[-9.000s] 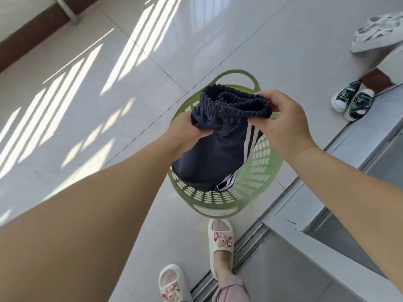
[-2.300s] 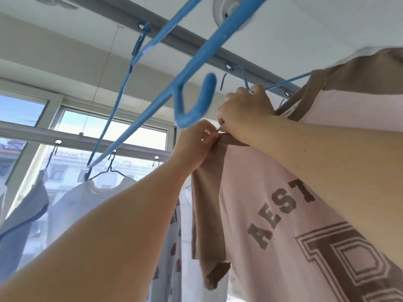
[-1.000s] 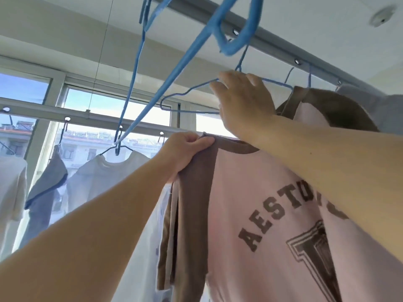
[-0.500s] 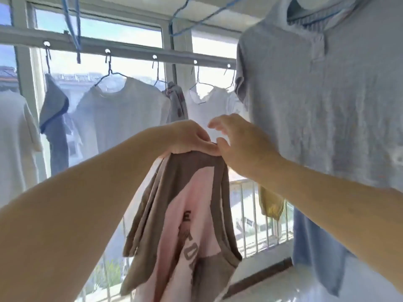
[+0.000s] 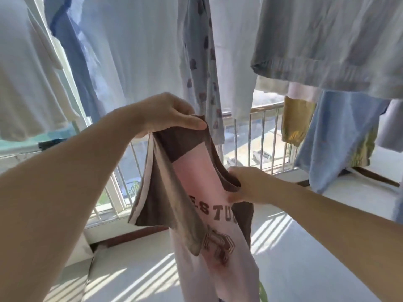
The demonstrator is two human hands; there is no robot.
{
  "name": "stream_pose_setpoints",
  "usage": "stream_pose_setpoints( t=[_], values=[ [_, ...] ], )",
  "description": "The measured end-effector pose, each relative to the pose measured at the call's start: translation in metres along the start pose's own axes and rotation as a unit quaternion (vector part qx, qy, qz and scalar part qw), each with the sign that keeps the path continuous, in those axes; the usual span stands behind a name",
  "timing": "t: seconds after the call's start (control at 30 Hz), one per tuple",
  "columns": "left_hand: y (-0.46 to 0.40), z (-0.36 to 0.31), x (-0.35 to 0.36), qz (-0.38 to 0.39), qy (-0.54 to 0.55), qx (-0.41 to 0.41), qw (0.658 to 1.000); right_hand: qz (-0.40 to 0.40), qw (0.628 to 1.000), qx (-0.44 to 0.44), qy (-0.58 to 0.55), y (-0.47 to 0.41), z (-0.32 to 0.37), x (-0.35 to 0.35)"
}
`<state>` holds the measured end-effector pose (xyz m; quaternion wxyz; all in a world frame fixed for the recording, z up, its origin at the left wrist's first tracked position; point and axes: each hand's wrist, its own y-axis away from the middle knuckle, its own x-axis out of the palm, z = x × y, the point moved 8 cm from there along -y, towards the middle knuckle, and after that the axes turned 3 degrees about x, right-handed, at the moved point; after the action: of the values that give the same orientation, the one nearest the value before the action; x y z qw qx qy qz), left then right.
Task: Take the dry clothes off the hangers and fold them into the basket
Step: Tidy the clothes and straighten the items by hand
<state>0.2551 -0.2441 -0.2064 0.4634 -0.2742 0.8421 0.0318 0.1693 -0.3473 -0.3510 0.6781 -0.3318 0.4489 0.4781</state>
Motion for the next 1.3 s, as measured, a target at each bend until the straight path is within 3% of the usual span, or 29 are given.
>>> stream_pose_setpoints(
  t=[0.1,0.17,0.3,0.4,0.5,0.63,0.8,0.97,1.17,1.3],
  values=[
    [0.017,0.023,0.006,0.009,0.048,-0.022,0.999,0.031,0.997,0.014,0.063,0.000,-0.019,0.021],
    [0.027,0.042,0.009,0.019,0.061,-0.038,0.997,0.037,0.998,0.020,0.041,0.001,-0.028,0.029],
    [0.043,0.082,0.013,0.031,0.043,-0.072,0.996,0.013,0.994,0.045,-0.099,0.001,-0.044,0.031],
    [0.054,0.113,0.019,0.054,0.006,-0.110,0.992,-0.017,0.966,0.073,-0.248,0.000,-0.056,0.031],
    [0.063,0.137,0.024,0.057,-0.003,-0.157,0.986,-0.027,0.946,0.075,-0.314,-0.004,-0.060,0.035],
    [0.068,0.163,0.034,0.016,0.012,-0.204,0.979,-0.022,0.950,0.045,-0.310,-0.010,-0.057,0.041],
    [0.077,0.189,0.052,0.000,0.049,-0.226,0.973,0.072,0.957,0.061,-0.276,-0.018,-0.059,0.062],
    [0.086,0.202,0.078,0.014,0.119,-0.234,0.965,-0.002,0.963,0.126,-0.237,-0.027,-0.078,0.068],
    [0.100,0.223,0.099,-0.003,0.191,-0.272,0.943,0.006,0.943,0.156,-0.295,-0.025,-0.085,0.083],
    [0.111,0.238,0.114,-0.030,0.232,-0.314,0.920,-0.041,0.947,0.167,-0.273,-0.023,-0.081,0.082]
  ],
)
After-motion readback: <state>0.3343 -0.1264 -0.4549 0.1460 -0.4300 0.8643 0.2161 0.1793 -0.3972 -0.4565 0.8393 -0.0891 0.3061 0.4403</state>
